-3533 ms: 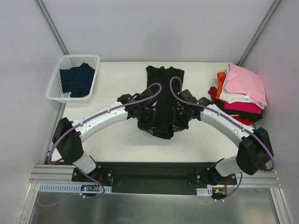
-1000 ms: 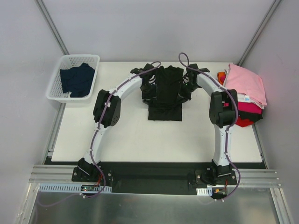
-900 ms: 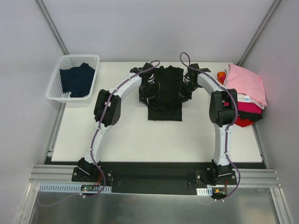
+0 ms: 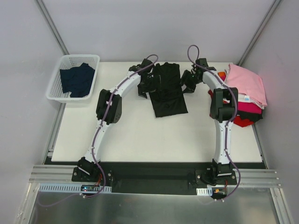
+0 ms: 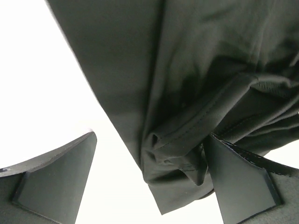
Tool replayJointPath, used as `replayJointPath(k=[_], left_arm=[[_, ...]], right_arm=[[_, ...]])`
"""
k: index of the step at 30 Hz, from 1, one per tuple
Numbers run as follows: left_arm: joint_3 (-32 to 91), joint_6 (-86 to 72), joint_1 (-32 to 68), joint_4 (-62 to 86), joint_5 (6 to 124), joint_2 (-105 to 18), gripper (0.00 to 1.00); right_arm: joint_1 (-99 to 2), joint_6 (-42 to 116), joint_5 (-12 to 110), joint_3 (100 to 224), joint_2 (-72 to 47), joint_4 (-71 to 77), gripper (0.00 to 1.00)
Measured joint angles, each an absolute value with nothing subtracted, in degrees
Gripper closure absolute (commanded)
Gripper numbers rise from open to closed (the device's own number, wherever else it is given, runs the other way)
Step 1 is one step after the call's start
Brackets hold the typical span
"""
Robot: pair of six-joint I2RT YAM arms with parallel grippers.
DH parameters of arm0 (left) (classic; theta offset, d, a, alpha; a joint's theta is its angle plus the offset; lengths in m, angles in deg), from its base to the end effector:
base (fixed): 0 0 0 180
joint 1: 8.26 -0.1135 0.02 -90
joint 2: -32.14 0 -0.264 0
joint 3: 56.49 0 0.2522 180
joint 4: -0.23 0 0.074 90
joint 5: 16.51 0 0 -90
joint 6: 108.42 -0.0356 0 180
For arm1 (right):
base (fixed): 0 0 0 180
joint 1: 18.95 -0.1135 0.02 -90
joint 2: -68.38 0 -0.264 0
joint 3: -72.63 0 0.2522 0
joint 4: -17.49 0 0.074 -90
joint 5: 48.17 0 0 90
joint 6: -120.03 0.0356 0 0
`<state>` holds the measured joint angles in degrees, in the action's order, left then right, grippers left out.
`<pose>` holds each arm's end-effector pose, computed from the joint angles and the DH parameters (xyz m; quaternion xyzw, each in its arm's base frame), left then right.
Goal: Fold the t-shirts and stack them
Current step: Fold the folded rectangular tshirt in 1/3 of the way
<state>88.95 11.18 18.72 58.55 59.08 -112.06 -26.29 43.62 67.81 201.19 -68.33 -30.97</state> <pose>0.4819 -0.2552 0.1823 0.0138 0.9520 -0.2391 0.1905 0.5139 0.0819 0.1703 -0.0136 0.9355 0.2626 0.2362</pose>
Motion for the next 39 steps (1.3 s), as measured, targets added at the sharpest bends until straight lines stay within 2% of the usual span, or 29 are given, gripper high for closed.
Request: replayJointPath(k=[8, 14, 17, 20, 22, 23, 24, 26, 27, 28, 29, 31, 39], left_arm=[[83.7, 11.38, 17.87, 57.74, 60.33, -107.93, 0.01], [74.87, 11.51, 17.57, 57.96, 60.65, -98.47, 0.01], [74.11, 11.27, 17.67, 58.04, 60.96, -95.32, 0.01], [74.13, 11.1, 18.16, 58.0, 61.64, -92.7, 0.01], [74.28, 11.62, 18.83, 57.98, 61.27, -91.52, 0.01], [74.41, 12.23, 19.4, 57.96, 60.59, -91.13, 0.01], [74.61, 12.73, 20.04, 57.96, 60.04, -91.04, 0.01], [74.96, 13.74, 21.54, 57.87, 58.71, -91.13, 0.14], [75.25, 14.2, 22.51, 58.07, 58.14, -91.41, 0.26], [75.68, 14.61, 23.53, 58.09, 57.4, -91.69, 0.66], [76.49, 14.92, 24.82, 58.15, 56.98, -92.24, 0.81], [77.63, 15.34, 27.2, 57.96, 56.24, -93.14, 1.0], [74.85, 15.6, 30.68, 57.76, 56.17, -94.25, 1.0]], right_arm=[[-26.05, 45.69, 69.84, 193.98, -62.01, -29.36, 0.41], [-26.92, 46.33, 69.32, 181.35, -50.1, -28.52, 0.44], [-27.82, 46.41, 69.51, 179.08, -45.51, -29.4, 0.45], [-30.35, 46.0, 69.56, 178.4, -42.82, -28.9, 0.5], [-32.58, 45.87, 69.67, 177.2, -41.88, -28.61, 0.69], [-33.76, 45.74, 69.73, 176.47, -41.73, -28.5, 0.82], [-34.92, 45.72, 69.77, 175.77, -41.73, -28.37, 0.99], [-36.78, 45.76, 69.99, 174.57, -42.1, -28.26, 0.99], [-37.35, 46.07, 70.12, 174.51, -42.73, -28.44, 0.99], [-37.61, 46.17, 70.21, 174.51, -43.32, -28.15, 0.99], [-37.65, 46.11, 70.23, 174.57, -44.11, -27.8, 0.99], [-37.43, 46.09, 70.19, 175.29, -46.17, -27.85, 0.99], [-35.77, 46.07, 70.15, 180.98, -52.42, -27.76, 0.99]])
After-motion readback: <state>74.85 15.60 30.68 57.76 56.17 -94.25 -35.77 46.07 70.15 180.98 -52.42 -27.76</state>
